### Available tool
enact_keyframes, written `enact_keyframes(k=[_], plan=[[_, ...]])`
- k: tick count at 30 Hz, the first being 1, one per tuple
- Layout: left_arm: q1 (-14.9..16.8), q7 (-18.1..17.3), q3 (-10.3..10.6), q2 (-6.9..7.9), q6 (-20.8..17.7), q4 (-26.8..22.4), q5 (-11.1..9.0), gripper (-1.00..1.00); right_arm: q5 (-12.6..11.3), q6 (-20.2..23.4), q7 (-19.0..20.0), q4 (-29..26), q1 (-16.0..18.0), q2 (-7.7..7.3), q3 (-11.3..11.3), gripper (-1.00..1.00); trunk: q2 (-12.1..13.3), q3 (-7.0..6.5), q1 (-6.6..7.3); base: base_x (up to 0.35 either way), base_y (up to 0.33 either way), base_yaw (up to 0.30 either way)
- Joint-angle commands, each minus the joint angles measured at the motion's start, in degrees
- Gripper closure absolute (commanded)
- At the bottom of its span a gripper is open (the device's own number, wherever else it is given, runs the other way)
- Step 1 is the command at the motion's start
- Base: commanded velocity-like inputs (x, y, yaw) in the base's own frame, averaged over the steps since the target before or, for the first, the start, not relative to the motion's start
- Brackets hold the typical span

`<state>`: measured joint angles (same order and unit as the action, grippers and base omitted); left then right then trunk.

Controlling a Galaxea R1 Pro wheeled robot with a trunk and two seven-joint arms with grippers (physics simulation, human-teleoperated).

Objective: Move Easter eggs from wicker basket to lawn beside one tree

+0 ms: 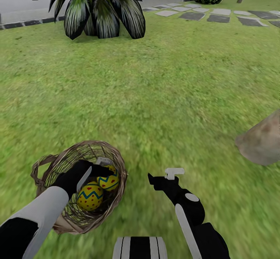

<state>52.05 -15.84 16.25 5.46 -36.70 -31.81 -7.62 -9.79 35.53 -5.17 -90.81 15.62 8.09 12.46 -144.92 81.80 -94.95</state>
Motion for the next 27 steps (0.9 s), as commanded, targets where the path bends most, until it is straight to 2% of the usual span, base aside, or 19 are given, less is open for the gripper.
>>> enact_keyframes(k=[1, 8, 13, 27], plan=[[0.0, 0.2, 0.4, 0.08, -0.3, -0.1, -0.7, 1.0, -0.6, 0.2, -0.5, -0.1, 0.0, 0.0, 0.1, -1.0, 0.0, -0.19, 0.03, 0.0, 0.0, 0.0], [0.1, 0.1, 0.4, -0.03, -0.5, -0.1, -0.7, 1.0, -0.6, 0.2, -0.5, -0.1, 0.0, 0.0, 0.0, -1.0, 0.1, -1.74, 0.21, 0.0, 0.0, 0.0], [0.1, 0.2, 0.5, -0.16, -2.4, -0.1, -0.6, 1.0, -0.6, 0.2, -0.5, -0.1, 0.0, 0.0, 0.0, -1.0, 0.2, -2.85, 0.34, 0.0, 0.0, 0.0], [0.0, 0.2, 0.5, -0.1, -2.7, -0.1, -0.5, 1.0, -0.6, 0.2, -0.5, -0.1, 0.0, 0.0, 0.0, -1.0, 0.3, -5.95, 0.7, -0.032, 0.0, 0.0]])
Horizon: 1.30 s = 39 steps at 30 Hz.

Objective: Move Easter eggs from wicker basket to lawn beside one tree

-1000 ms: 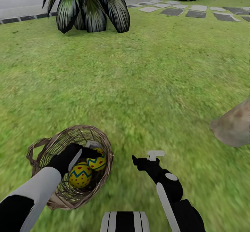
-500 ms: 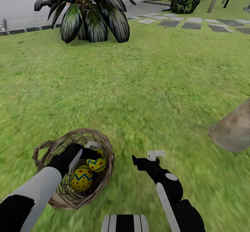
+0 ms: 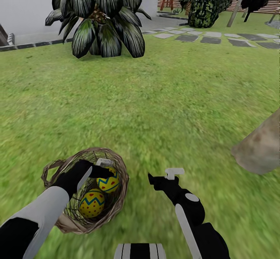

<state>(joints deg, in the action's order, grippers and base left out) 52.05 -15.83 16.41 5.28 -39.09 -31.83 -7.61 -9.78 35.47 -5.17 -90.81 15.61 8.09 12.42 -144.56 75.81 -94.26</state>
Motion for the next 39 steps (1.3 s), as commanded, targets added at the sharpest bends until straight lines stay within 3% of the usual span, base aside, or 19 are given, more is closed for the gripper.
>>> enact_keyframes(k=[1, 39], plan=[[0.0, 0.2, 0.4, 0.09, -0.3, -0.1, -0.6, 1.0, -0.6, 0.2, -0.5, -0.1, 0.0, 0.0, 0.1, -1.0, 0.0, -0.18, 0.03, -0.027, 0.0, 0.0], [0.1, 0.5, -0.4, 0.29, -4.4, -0.2, -0.8, 1.0, -0.6, 0.2, -0.5, -0.1, 0.0, 0.0, 0.1, -1.0, 0.5, -8.6, 1.01, -0.106, 0.0, 0.0]])
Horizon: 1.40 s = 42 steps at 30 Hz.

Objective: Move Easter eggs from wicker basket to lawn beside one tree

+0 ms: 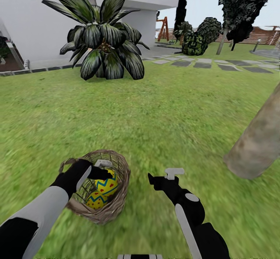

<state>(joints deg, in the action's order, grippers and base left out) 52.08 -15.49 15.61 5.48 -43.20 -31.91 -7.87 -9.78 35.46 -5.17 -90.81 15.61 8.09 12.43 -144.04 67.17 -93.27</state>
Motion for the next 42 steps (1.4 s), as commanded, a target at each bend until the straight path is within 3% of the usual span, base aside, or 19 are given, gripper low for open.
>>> enact_keyframes(k=[1, 30, 36, 42], plan=[[0.0, 0.2, 0.4, 0.07, -0.4, -0.2, -0.6, 1.0, -0.6, 0.2, -0.5, -0.1, 0.0, 0.0, 0.1, -1.0, 0.0, -0.18, 0.05, -0.093, 0.0, 0.0], [0.0, 0.1, 0.4, 0.3, -3.7, -1.0, -0.7, 1.0, -0.6, 0.2, -0.5, -0.1, 0.0, 0.0, 0.1, -1.0, 0.4, -6.6, 0.8, -0.056, 0.0, 0.0], [0.0, 0.4, 0.4, 0.57, -7.7, -8.1, -0.6, 1.0, -0.6, 0.2, -0.5, -0.1, 0.0, -0.02, 0.0, -1.0, 0.5, -7.93, 0.95, -0.133, 0.0, 0.0], [-0.1, 2.8, 0.3, 0.59, -10.5, -9.3, -0.6, 1.0, -0.6, 0.2, -0.5, -0.1, 0.0, 0.0, 0.0, -1.0, 0.5, -9.26, 1.11, -0.12, 0.0, 0.0]])
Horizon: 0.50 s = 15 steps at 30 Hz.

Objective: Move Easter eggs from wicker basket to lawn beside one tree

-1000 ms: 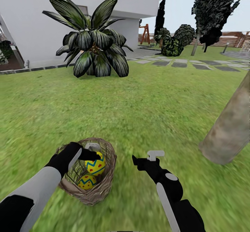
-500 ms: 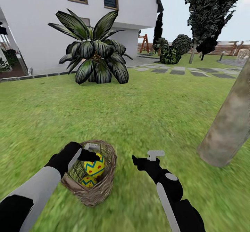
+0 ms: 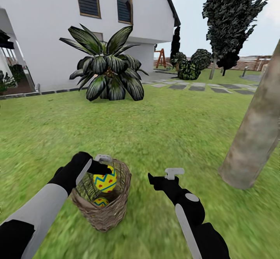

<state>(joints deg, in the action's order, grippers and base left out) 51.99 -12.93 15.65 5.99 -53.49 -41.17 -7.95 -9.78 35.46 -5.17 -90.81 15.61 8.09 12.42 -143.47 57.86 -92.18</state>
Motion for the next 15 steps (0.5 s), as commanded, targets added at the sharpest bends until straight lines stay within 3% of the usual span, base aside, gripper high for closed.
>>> enact_keyframes(k=[1, 6, 8, 15], plan=[[0.0, 0.7, 0.3, 0.08, -0.6, -0.2, -0.6, 1.0, -0.6, 0.2, -0.5, -0.1, 0.0, 0.0, 0.1, -1.0, 0.0, -0.17, 0.05, -0.118, 0.0, 0.0], [-0.6, 4.6, 0.3, 1.24, -3.7, -6.5, -0.6, 1.0, -0.6, 0.2, -0.5, -0.1, 0.0, -0.01, 0.1, -1.0, 0.1, -1.28, 0.18, -0.118, 0.0, 0.0], [-3.8, 6.0, 0.2, 1.66, -6.3, -14.4, -0.6, 1.0, -0.6, 0.2, -0.5, -0.1, 0.0, -0.01, 0.1, -1.0, 0.1, -1.72, 0.23, -0.117, 0.0, 0.0], [-11.6, 6.9, 0.2, 2.16, -6.5, -33.7, -0.4, 1.0, -0.6, 0.2, -0.5, -0.1, 0.0, 0.0, 0.1, -1.0, 0.2, -3.27, 0.41, -0.1, 0.0, 0.0]])
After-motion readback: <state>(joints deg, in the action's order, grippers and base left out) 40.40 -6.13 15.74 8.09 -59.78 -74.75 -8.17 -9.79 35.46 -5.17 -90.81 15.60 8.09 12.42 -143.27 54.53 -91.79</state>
